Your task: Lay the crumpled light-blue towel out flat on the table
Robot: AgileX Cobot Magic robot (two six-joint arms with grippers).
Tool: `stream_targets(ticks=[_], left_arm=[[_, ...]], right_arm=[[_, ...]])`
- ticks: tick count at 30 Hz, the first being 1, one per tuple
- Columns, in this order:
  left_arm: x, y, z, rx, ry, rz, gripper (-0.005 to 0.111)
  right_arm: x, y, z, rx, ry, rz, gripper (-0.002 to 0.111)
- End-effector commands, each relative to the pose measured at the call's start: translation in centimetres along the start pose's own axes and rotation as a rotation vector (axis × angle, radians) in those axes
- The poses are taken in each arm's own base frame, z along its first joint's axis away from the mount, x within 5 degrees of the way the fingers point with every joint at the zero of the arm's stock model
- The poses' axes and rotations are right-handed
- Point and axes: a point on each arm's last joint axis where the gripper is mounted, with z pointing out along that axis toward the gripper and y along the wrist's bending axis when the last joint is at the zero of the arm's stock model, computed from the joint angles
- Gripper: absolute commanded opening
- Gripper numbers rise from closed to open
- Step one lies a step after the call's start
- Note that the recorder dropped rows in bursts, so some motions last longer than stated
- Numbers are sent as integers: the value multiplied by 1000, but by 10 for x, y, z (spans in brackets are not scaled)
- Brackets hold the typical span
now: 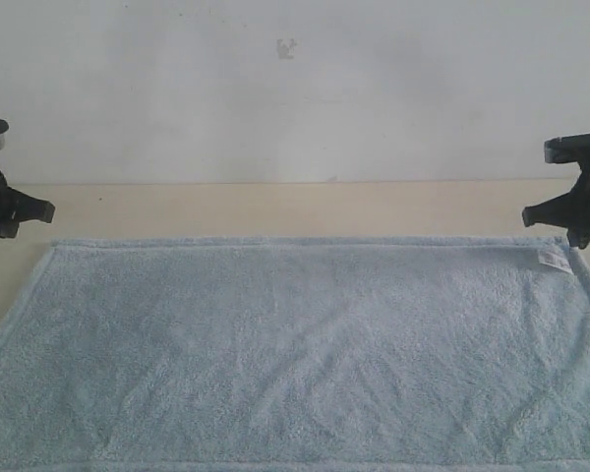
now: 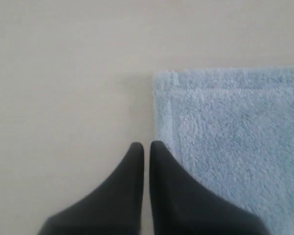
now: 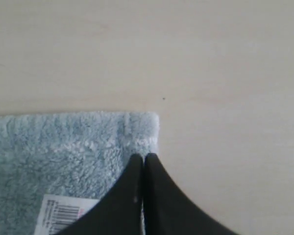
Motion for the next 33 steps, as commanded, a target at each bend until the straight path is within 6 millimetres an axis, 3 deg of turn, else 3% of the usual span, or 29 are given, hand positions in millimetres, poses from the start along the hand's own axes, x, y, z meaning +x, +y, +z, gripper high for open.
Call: stream_targets(ticks=[1, 6, 12, 17, 22, 29, 33], left_arm=[[11, -7, -17, 52, 10, -2, 4], [23, -10, -34, 65, -16, -26, 4], [37, -14, -54, 84, -7, -62, 4], [57, -17, -71, 97, -4, -98, 4], [86, -26, -72, 109, 22, -135, 4], [118, -56, -64, 151, 89, -79, 4], [132, -55, -60, 133, 86, -82, 4]], right_arm=[[-3, -1, -33, -31, -71, -3, 0], [17, 2, -52, -52, -105, 32, 0], [68, 9, -60, -71, -78, 89, 0], [106, 13, -81, -71, -82, 97, 0], [135, 15, -95, -73, -86, 141, 0], [160, 19, -100, -81, -47, 189, 0], [171, 20, -99, -86, -19, 215, 0]])
